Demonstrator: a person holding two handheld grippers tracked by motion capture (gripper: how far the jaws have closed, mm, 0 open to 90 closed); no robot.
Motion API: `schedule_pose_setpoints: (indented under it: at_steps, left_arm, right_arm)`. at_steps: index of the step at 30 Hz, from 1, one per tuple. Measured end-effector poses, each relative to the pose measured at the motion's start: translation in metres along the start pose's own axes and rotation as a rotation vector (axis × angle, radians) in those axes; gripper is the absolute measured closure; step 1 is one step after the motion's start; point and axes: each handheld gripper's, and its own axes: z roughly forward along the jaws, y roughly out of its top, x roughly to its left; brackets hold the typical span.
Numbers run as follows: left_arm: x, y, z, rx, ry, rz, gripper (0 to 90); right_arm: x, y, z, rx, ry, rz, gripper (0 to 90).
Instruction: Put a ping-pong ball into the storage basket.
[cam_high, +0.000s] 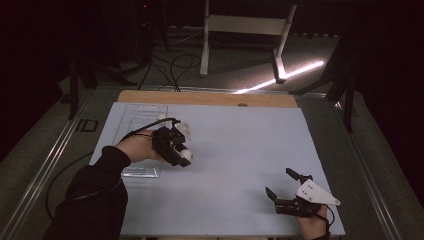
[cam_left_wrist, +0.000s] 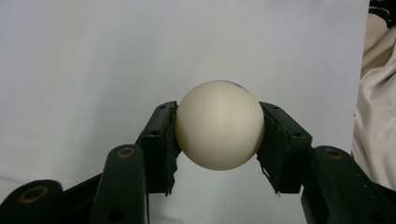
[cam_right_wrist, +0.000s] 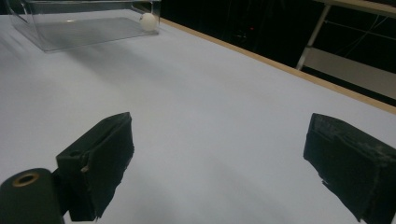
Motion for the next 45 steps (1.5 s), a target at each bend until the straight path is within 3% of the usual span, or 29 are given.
schedule_pose_setpoints:
  at_steps: [45]
  left_arm:
    - [0.011, -0.05, -0.046, -0.053, 0.077, -0.106, 52.1]
  right_arm:
    - [0.001, 0.001, 0.0, 0.004, 0.001, -0.001, 8.3]
